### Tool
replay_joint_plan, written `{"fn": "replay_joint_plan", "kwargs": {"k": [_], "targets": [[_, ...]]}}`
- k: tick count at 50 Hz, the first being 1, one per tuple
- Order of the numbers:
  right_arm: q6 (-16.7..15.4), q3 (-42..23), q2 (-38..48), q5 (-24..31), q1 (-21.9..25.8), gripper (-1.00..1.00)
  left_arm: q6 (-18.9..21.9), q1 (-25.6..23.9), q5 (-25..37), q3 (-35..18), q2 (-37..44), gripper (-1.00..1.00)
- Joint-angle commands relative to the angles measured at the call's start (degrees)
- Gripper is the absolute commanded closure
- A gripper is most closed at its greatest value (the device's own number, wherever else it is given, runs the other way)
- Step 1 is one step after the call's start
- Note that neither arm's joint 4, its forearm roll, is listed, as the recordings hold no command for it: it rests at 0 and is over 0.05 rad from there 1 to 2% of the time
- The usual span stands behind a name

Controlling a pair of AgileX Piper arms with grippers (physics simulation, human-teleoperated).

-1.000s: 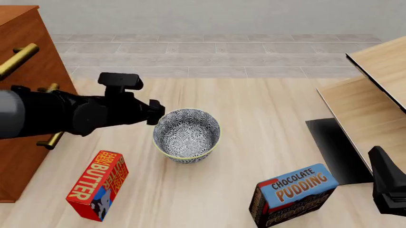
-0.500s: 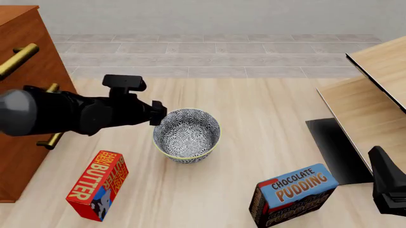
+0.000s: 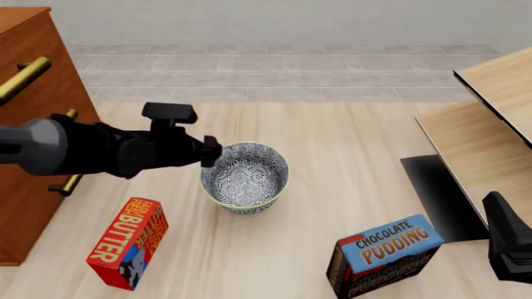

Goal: Close the top drawer of the cabinet and put the bowl on top of it.

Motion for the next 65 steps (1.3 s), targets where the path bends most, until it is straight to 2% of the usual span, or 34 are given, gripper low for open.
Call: {"fn": "replay_joint_plan", "kwargs": {"k": [1, 65], "targets": [[0.0, 0.1, -0.1, 0.0, 0.0, -1.00, -0.3, -0.1, -0.5, -0.8, 2.1, -1.00], [0.0, 0.1, -0.1, 0.0, 0.0, -1.00, -1.0, -1.3, -2.9, -3.6, 10.1, -1.00]]}}
